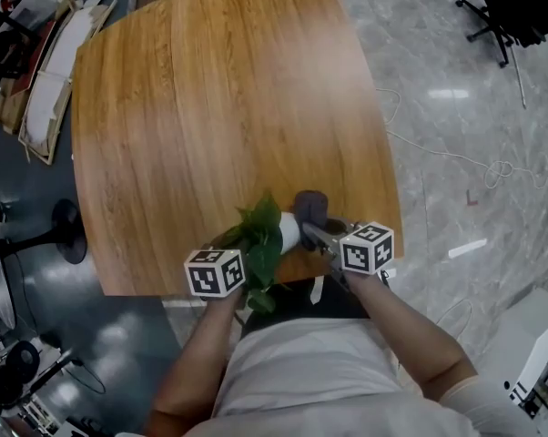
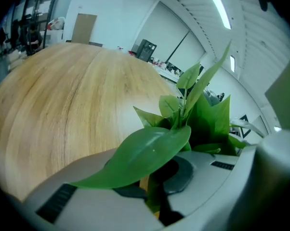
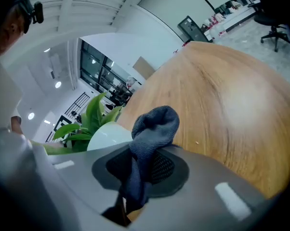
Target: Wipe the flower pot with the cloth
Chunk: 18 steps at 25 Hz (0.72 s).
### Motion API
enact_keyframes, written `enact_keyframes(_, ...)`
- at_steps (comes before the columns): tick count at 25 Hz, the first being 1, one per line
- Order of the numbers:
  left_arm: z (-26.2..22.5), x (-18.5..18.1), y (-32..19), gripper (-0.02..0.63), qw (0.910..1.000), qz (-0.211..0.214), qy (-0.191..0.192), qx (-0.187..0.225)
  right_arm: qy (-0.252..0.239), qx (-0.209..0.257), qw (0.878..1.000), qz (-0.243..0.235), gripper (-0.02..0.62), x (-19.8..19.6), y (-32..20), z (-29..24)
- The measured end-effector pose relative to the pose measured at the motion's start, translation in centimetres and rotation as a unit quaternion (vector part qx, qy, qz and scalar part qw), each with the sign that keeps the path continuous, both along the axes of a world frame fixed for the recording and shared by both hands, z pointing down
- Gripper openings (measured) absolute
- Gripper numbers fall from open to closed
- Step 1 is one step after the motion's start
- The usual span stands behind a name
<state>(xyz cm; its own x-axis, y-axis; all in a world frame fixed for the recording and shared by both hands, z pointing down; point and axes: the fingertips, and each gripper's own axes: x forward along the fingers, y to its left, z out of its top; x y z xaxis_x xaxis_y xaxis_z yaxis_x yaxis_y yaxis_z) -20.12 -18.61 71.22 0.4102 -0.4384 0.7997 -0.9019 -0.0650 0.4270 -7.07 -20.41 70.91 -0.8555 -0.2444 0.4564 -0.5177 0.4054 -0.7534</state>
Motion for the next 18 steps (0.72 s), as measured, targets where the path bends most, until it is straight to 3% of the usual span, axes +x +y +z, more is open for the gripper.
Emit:
enact_keyframes(2, -0.2, 0.5, -0.2, 0.017, 0.9998, 0.018, -0.009, 0.008, -0.005, 0.000, 1.000, -0.009, 0.063, -0.4, 0.0, -0.9)
enact_keyframes(8, -1.4, 1.1, -0.3, 0.017, 0.9966, 0.060, -0.037, 0.043, -0.105, 0.012, 0.994, -0.034, 0.063, -3.2, -0.4, -7.8)
enact_keyframes(14, -1.7, 1.9, -1.1, 0.015, 0.9925, 0.089, -0.050, 0.068, -0.009, -0.029, 0.999, -0.021, 0.063, -0.1, -1.0, 1.8)
enact_keyframes(16, -1.7, 2.2, -1.3, 0.015, 0.9933, 0.085, -0.045, 0.064, -0.005, -0.030, 0.999, -0.021, 0.063, 0.0, -1.1, 2.0)
enact_keyframes(18, -1.8, 2.3, -1.2, 0.015, 0.9945, 0.078, -0.041, 0.056, -0.033, -0.025, 0.999, -0.019, 0.063, -0.3, -1.2, -0.3)
